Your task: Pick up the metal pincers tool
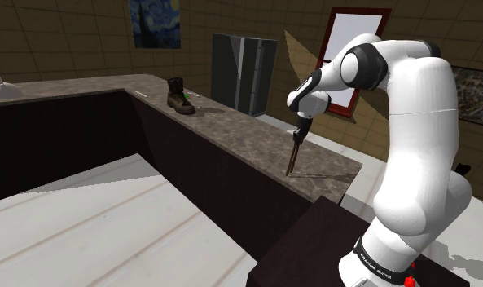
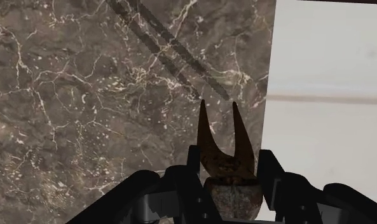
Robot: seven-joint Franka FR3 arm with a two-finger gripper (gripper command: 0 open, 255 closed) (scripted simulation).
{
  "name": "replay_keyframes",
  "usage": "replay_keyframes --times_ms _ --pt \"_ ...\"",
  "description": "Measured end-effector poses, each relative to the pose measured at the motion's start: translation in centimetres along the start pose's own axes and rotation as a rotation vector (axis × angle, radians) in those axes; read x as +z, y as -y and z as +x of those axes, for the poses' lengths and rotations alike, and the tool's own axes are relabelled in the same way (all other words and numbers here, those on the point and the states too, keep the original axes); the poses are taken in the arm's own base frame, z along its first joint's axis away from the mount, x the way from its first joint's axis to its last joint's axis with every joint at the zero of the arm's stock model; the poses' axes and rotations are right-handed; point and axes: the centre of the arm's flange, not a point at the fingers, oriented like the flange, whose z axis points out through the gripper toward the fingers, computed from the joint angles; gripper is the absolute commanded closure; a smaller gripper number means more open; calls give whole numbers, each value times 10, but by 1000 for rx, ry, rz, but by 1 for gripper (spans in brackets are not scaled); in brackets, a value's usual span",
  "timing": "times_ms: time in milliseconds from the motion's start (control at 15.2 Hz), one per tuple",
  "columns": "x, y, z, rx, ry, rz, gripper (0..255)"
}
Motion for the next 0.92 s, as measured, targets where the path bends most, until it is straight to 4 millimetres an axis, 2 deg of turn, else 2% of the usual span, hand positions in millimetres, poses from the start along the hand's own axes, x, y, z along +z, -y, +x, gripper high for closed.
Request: replay_keyframes --times_ms 924 --pt "-70 -2 0 0 0 0 255"
